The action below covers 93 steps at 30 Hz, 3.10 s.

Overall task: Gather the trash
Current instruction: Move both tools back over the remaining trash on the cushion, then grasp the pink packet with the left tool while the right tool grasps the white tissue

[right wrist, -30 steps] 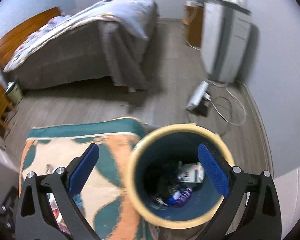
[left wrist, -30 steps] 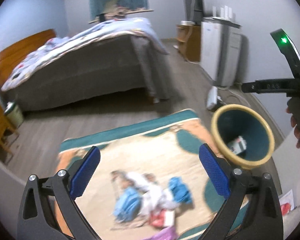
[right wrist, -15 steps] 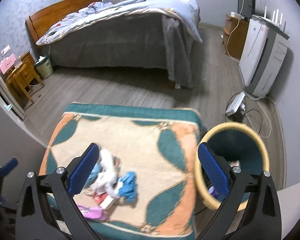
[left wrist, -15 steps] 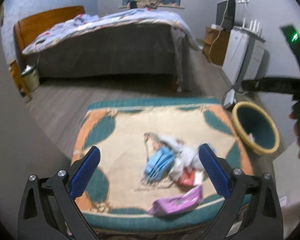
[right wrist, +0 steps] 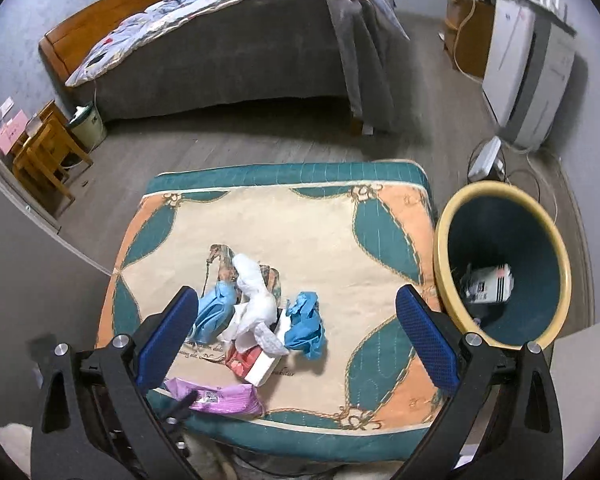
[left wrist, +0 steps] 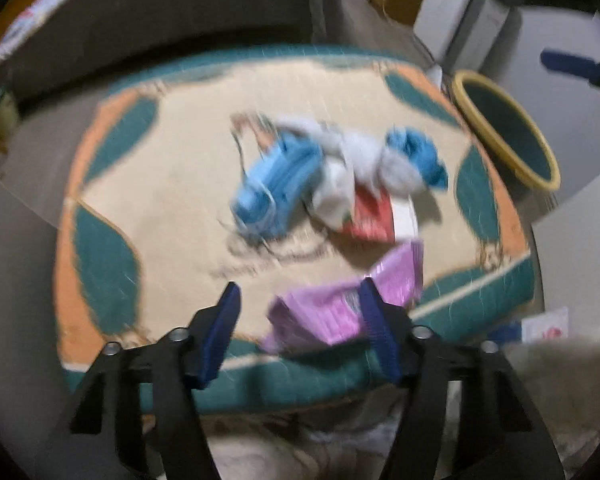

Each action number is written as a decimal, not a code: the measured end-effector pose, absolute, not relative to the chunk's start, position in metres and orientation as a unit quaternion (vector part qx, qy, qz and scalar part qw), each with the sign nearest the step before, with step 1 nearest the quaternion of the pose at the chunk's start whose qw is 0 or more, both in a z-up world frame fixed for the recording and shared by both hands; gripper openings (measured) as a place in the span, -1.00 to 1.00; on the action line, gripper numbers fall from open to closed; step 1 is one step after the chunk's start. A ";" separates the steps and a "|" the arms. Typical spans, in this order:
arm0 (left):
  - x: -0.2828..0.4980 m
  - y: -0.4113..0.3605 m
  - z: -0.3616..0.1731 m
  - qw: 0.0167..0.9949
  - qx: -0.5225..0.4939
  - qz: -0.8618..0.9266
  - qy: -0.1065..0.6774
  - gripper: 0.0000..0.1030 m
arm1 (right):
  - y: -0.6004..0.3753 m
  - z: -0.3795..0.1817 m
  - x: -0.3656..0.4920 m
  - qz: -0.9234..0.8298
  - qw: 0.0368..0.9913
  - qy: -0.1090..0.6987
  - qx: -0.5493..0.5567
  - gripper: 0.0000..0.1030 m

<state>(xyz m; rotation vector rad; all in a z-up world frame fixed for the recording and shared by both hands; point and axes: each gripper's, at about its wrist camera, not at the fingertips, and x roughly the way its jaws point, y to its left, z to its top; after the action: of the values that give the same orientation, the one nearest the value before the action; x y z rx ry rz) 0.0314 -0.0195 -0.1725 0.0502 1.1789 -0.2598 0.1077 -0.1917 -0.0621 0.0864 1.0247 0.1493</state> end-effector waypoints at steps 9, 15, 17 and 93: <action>0.033 -0.017 -0.165 0.830 0.052 -0.122 0.542 -0.63 | -0.192 -0.102 0.118 0.055 0.845 0.529 0.051 0.89; 0.037 -0.005 -0.111 0.859 0.073 -0.113 0.493 -0.72 | -0.185 -0.112 0.124 0.056 0.841 0.537 0.036 0.89; 0.045 0.008 -0.086 0.872 0.070 -0.104 0.473 -0.72 | -0.181 -0.111 0.126 0.062 0.844 0.531 0.035 0.89; 0.105 0.045 -0.028 0.920 0.029 -0.063 0.386 -0.72 | -0.172 -0.045 0.157 0.128 0.874 0.468 0.029 -0.69</action>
<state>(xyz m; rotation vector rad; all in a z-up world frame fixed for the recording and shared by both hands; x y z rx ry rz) 0.1045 0.0454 -0.0284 0.0591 0.7934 -0.1288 0.1570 -0.1716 -0.0451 0.0610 0.9780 0.2677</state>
